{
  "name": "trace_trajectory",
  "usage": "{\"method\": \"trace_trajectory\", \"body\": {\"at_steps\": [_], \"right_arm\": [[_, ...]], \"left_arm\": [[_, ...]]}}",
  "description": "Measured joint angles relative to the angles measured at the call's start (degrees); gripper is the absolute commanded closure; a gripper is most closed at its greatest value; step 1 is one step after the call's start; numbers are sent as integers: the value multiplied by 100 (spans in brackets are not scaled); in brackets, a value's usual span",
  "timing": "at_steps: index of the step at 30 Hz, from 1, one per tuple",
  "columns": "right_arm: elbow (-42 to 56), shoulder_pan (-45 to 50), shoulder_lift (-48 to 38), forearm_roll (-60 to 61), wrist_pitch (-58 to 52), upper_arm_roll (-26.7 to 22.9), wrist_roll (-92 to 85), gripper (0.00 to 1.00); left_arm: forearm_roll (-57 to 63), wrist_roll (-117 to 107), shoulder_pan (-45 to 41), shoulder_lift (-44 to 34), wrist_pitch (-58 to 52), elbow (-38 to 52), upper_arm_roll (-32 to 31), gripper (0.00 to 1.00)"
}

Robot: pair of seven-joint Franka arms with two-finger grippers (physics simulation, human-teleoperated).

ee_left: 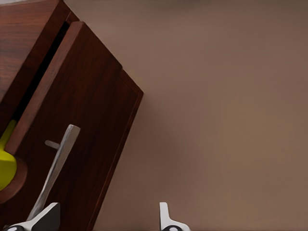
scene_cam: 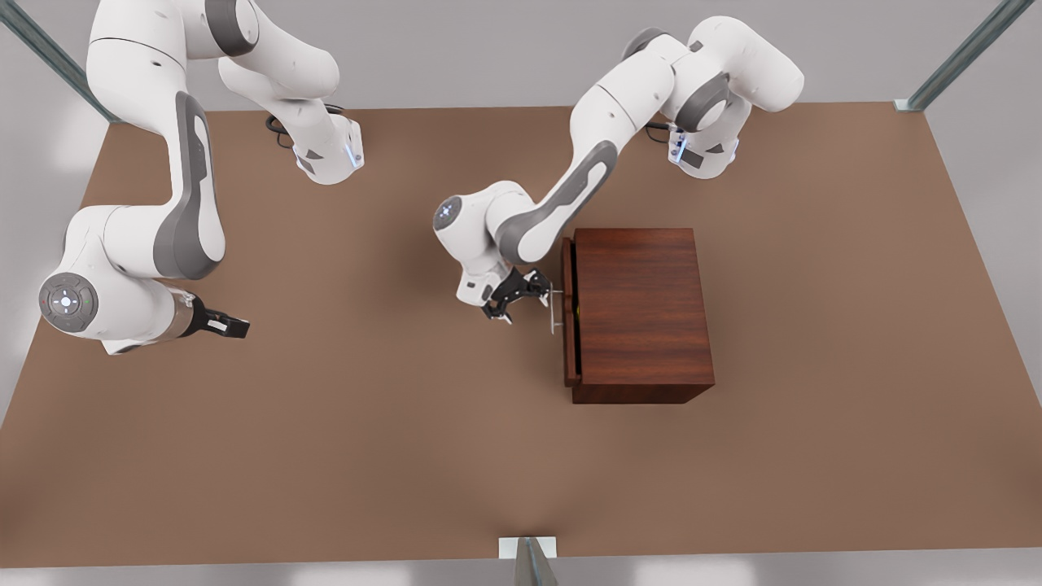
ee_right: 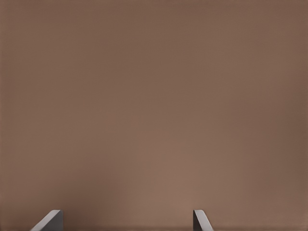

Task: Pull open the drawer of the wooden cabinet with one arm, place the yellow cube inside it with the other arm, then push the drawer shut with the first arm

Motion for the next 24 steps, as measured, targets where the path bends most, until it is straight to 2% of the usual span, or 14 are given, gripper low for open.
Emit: {"method": "trace_trajectory", "body": {"at_steps": [14,15,16,17,18,20,22,24], "right_arm": [[21,109,88,11,3,0,23,0],[23,118,92,15,4,0,31,0],[25,123,94,19,4,-4,39,0],[25,122,96,21,3,-6,46,0],[26,118,96,22,3,-7,52,0],[71,111,96,24,1,-8,64,0],[88,105,97,25,-1,-15,75,0],[95,104,97,25,-1,-17,84,0]], "left_arm": [[-147,210,117,-141,68,-52,-19,0],[-358,187,99,-258,64,49,-24,0],[-702,185,192,-688,13,69,-25,0],[-1173,292,566,-1451,-232,-26,-22,0],[-1611,519,1258,-2405,-489,-559,-7,0],[-2271,1205,2799,-3475,-848,-1289,64,0],[-2836,1943,4026,-3715,-986,-1513,97,0],[-3071,2502,4224,-3542,-1055,-1144,95,0]]}}
